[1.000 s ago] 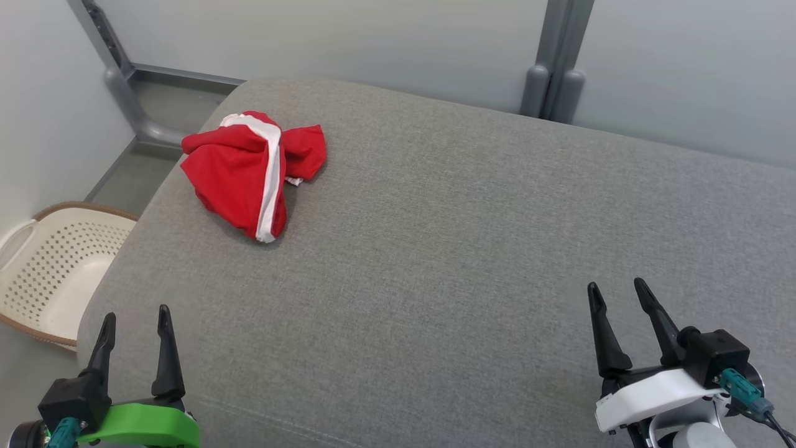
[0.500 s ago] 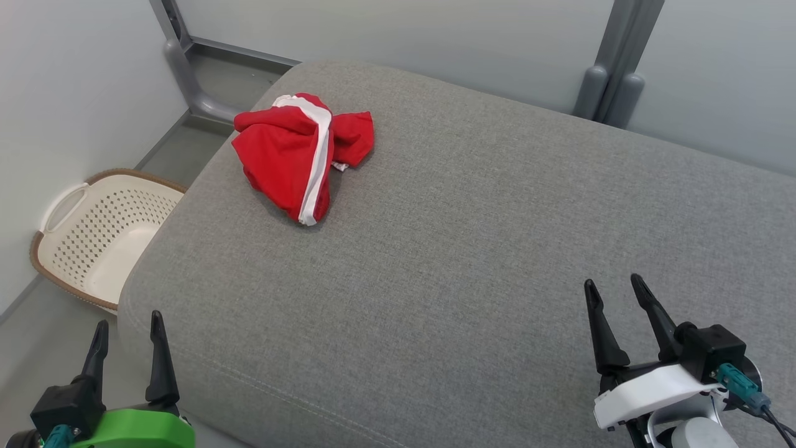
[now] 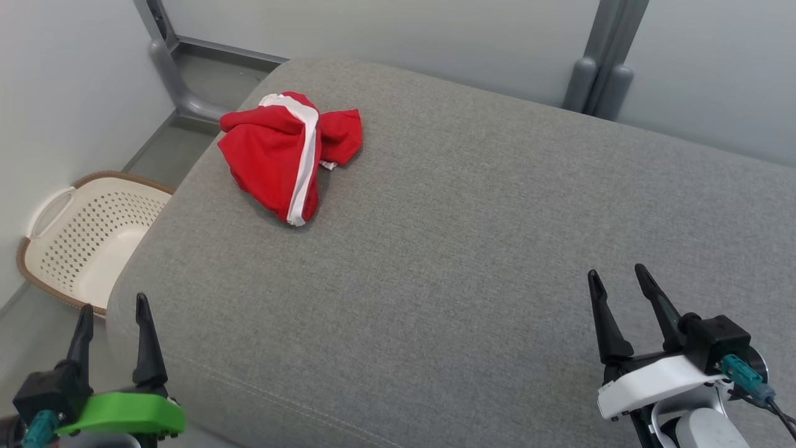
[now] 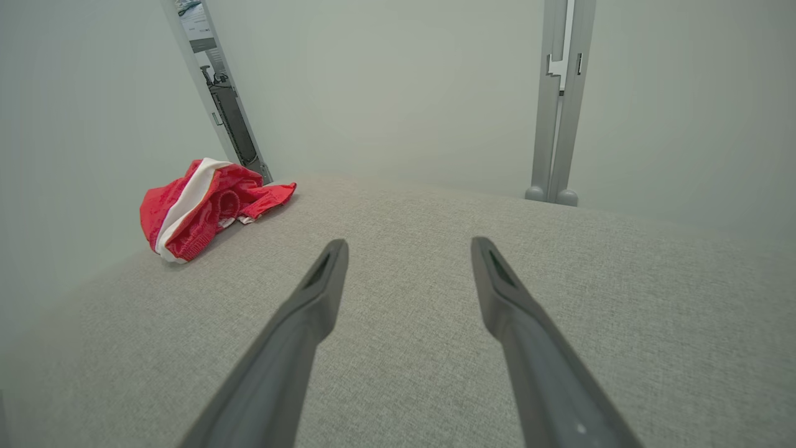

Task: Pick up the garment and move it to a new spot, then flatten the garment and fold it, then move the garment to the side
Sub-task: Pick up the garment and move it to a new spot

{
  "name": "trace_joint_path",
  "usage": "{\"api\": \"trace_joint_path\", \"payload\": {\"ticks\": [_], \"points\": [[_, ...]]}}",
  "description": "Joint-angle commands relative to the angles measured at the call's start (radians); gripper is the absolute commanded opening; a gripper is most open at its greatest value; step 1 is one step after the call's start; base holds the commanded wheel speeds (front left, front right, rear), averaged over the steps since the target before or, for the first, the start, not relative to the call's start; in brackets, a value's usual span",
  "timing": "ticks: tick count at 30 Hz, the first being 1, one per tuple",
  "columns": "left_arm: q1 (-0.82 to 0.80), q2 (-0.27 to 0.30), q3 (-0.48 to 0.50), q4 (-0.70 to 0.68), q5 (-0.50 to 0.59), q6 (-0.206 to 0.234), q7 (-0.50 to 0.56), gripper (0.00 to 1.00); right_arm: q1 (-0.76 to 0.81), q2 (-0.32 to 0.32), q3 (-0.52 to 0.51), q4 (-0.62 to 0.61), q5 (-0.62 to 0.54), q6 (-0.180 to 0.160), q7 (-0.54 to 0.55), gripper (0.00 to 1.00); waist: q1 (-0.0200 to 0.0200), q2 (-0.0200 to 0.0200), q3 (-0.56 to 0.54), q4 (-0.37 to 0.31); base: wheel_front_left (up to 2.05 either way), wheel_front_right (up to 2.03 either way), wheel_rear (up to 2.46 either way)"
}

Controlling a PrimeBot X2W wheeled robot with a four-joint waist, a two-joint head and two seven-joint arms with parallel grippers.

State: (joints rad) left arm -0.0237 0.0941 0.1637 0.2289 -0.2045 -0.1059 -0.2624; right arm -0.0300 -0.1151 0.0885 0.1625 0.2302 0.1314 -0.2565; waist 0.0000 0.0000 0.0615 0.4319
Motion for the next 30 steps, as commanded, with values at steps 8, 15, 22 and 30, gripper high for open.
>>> {"api": "trace_joint_path", "payload": {"ticks": [8,15,22,30], "points": [[-0.192,0.052,-0.006,0.026,-0.024,-0.010,-0.003,1.00,-0.033,-0.023,-0.046,-0.031,-0.022,-0.002,0.013,1.00,0.0000,0.0000,0.098,-0.104,0.00,0.00,0.00],[-0.419,0.130,-0.033,0.112,-0.033,-0.018,0.000,1.00,-0.051,-0.036,-0.087,-0.062,-0.036,-0.002,0.019,1.00,0.0000,0.0000,0.167,-0.216,0.00,0.00,0.00],[-0.646,0.203,-0.034,0.231,-0.084,-0.023,0.023,1.00,-0.074,-0.055,-0.132,-0.119,-0.050,-0.002,0.034,1.00,0.0000,0.0000,0.248,-0.313,0.00,0.00,0.00],[-0.801,0.272,-0.066,0.428,-0.126,-0.025,0.098,1.00,-0.100,-0.065,-0.167,-0.181,-0.063,-0.002,0.053,1.00,0.0000,0.0000,0.334,-0.382,0.00,0.00,0.00]]}}
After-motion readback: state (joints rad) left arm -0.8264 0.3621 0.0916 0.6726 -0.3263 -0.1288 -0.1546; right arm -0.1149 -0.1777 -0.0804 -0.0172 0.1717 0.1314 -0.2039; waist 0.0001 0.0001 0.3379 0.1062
